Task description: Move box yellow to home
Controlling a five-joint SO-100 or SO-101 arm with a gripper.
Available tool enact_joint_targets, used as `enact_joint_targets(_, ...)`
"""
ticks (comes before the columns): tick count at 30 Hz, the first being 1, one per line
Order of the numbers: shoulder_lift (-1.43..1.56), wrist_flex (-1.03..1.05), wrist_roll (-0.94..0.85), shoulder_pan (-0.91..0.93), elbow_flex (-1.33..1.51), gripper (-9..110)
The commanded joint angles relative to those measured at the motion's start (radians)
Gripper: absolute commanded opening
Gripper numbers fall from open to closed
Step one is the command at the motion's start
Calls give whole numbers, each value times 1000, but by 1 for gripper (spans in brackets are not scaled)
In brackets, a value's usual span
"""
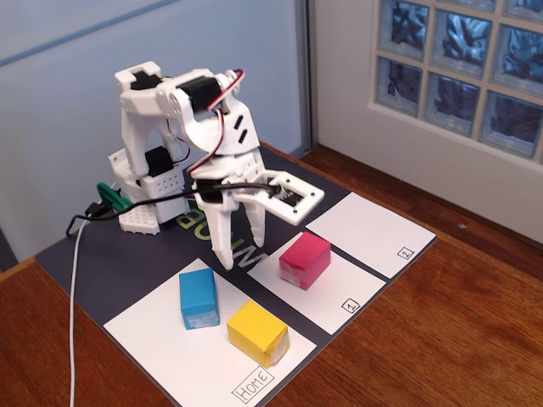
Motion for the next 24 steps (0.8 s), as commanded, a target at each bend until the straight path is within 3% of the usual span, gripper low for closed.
enact_joint_targets(1,121,3,-12,-12,43,22)
enact_joint_targets(10,327,14,-71,-26,253,2)
enact_joint_targets(24,752,40,-57,-133,686,0)
